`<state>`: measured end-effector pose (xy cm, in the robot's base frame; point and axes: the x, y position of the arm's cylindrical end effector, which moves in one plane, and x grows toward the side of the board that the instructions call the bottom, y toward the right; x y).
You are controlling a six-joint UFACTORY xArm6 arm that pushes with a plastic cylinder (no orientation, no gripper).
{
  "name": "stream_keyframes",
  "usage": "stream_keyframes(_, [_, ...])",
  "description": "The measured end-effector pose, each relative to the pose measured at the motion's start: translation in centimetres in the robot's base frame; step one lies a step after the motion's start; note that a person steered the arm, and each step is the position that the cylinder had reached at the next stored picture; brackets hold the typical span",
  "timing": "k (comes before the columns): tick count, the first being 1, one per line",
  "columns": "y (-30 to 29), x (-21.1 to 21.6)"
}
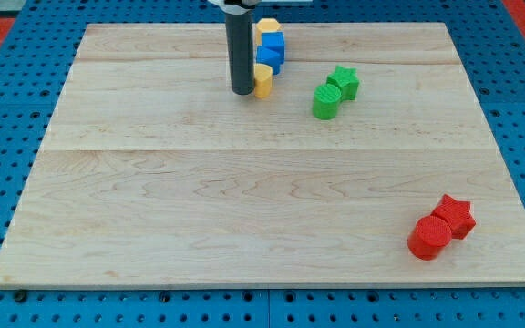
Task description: Place the green circle to the bottom of the green star
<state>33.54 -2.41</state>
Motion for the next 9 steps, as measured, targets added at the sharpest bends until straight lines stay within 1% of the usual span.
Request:
stream_keyframes(1, [1.1,0.0])
stream_keyframes(2, [-0.3,2.4])
stream_keyframes(3, [1.4,4.9])
stream_keyframes(5, [4.6,4.9])
stream_keyframes(8, [11.5,4.4])
stream_keyframes(9, [12.9,4.4])
